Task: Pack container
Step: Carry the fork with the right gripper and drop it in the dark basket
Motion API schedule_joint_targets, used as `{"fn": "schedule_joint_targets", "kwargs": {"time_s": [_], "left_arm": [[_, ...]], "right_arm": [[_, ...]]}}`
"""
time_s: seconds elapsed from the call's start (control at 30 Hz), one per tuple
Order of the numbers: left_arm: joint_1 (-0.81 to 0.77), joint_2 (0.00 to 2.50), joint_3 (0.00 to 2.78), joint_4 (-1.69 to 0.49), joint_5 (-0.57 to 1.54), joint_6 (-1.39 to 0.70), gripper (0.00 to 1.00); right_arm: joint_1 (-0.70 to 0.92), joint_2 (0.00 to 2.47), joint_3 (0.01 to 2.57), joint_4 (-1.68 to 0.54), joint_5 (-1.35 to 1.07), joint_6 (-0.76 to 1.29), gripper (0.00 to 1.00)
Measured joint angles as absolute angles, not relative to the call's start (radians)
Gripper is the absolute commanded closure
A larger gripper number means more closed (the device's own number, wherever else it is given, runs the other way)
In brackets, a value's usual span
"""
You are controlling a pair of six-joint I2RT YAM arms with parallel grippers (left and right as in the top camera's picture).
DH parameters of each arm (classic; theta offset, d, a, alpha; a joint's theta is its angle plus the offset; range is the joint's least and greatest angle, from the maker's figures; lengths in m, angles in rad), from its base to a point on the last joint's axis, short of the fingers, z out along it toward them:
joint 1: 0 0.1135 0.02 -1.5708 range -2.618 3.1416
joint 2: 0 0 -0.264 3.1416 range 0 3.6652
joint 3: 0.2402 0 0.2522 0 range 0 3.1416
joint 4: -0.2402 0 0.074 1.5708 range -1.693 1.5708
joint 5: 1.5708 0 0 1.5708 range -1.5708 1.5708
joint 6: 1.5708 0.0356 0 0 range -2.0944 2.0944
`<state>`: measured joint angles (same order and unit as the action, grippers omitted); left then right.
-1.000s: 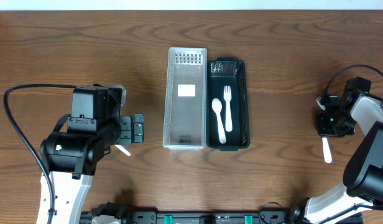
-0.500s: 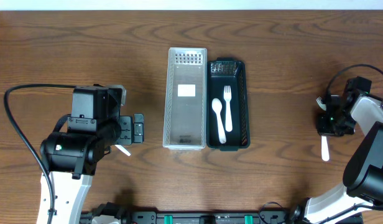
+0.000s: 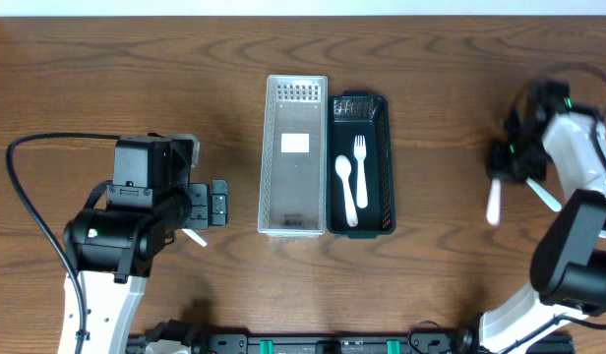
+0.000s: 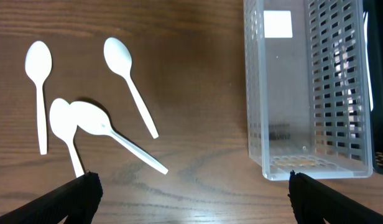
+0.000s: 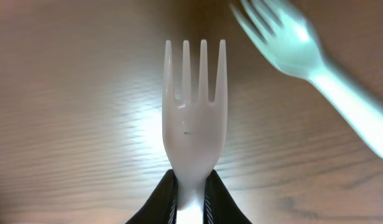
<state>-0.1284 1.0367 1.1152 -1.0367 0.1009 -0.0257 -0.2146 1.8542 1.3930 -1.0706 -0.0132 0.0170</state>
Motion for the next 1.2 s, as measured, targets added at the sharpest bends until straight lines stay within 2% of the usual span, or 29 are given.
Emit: {"fn": "schedule_joint_targets", "kwargs": {"time_s": [0.13,0.27,0.47,0.7,1.0,1.03,1.07,1.13,1.2], "left_arm": [[-0.128,1.037,1.115,-1.037,0.101,-0.025,0.02],[-0.128,1.037,1.115,-1.037,0.101,-0.026,0.02],[-0.128,1.037,1.115,-1.037,0.101,-0.026,0.02],[-0.128,1.037,1.115,-1.037,0.101,-0.026,0.02],[-0.128,1.037,1.115,-1.037,0.101,-0.025,0.02],[-0.128,1.037,1.115,-1.037,0.101,-0.026,0.02],[-0.128,1.037,1.115,-1.037,0.101,-0.025,0.02],[-0.128,1.037,1.115,-1.039,0.101,-0.026,0.02],[-0.128,1.037,1.115,-1.040,0.101,-0.026,0.02]], "right_arm": [[-0.061,1.854,1.610,-1.184,-0.019,0.065,0.99],[0.113,1.854,1.763,-1.203,-0.025,0.105,0.99],[0.307,1.854,1.798,-1.156,-0.035,0.162,0.98],[0.367,1.887,1.713,-1.093,-0.034,0.236,0.98],[0.409,2.074,1.600,-1.052,-0.035,0.259,0.99],[0.411,2.084,1.599,-1.050,-0.036,0.260,0.96],[0.412,2.087,1.598,-1.049,-0.035,0.260,0.87],[0.412,2.088,1.597,-1.040,-0.035,0.266,0.66],[0.412,2.088,1.598,-1.030,-0.038,0.271,0.62]]}}
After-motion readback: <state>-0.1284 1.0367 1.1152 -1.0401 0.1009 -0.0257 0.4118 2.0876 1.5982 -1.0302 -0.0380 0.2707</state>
